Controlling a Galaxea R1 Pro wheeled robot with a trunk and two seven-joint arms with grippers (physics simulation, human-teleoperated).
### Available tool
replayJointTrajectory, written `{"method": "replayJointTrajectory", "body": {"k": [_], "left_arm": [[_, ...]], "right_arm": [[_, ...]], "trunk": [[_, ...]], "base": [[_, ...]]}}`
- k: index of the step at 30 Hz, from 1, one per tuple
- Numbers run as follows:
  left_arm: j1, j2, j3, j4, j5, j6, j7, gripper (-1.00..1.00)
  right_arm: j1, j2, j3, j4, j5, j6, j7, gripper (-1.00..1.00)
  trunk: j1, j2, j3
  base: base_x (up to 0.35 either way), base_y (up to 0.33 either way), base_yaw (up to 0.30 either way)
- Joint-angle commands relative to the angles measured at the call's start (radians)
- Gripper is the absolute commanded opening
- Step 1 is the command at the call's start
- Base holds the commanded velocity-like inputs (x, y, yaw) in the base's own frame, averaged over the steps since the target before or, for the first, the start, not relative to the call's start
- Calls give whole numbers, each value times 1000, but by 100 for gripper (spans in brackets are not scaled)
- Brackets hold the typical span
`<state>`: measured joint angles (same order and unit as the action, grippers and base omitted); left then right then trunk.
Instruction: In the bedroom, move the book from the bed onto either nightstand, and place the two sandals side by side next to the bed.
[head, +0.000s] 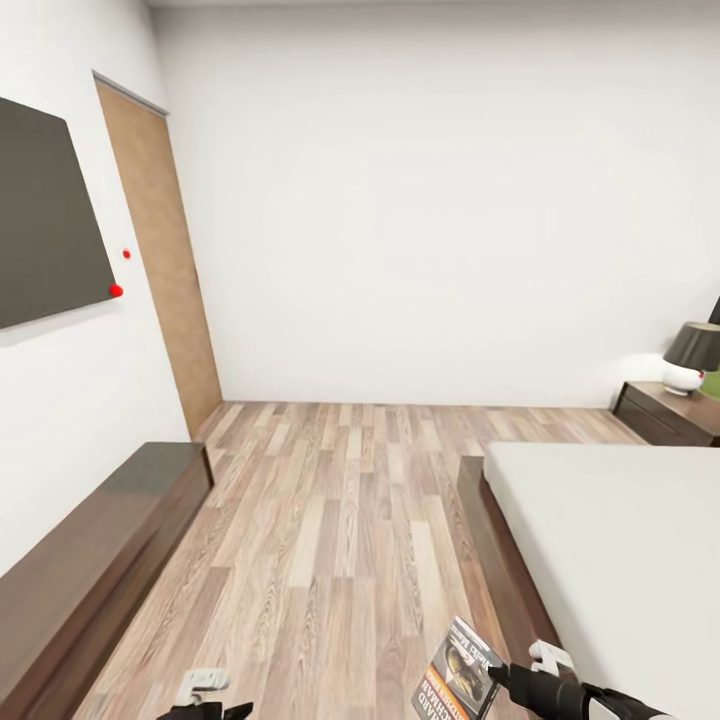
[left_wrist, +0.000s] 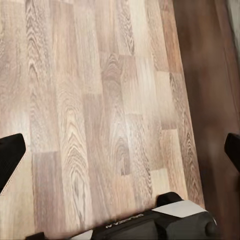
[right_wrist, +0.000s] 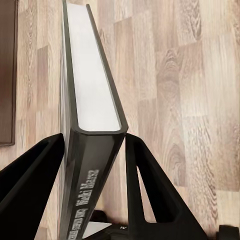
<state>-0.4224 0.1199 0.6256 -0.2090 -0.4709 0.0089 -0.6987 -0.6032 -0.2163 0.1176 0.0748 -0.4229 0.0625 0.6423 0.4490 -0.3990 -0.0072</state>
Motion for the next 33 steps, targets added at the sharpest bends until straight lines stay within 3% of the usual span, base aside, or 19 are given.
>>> {"method": "replayJointTrajectory", "body": {"k": [1, 4, 6, 10, 33], "left_arm": [[0, 0, 6, -1, -15, 1, -7, 100], [2, -1, -11, 0, -50, 0, -10, 100], [2, -2, -27, 1, -99, 0, -11, 100], [3, -2, -33, 2, -130, 0, -11, 100], [4, -3, -35, 2, -138, -40, -10, 100]], "right_arm": [[-1, 0, 4, 2, -11, 5, 5, -100], [-1, 0, 4, 2, -12, 5, 6, -100], [-1, 0, 4, 2, -13, 5, 7, -100], [-1, 0, 4, 2, -14, 5, 9, -100], [-1, 0, 4, 2, -14, 4, 5, -100]], "trunk": [[1, -1, -1], [1, -1, -1], [1, -1, -1], [1, -1, -1], [1, -1, -1]], "base": [[326, 0, 0], [327, 0, 0], [328, 0, 0], [328, 0, 0], [328, 0, 0]]}}
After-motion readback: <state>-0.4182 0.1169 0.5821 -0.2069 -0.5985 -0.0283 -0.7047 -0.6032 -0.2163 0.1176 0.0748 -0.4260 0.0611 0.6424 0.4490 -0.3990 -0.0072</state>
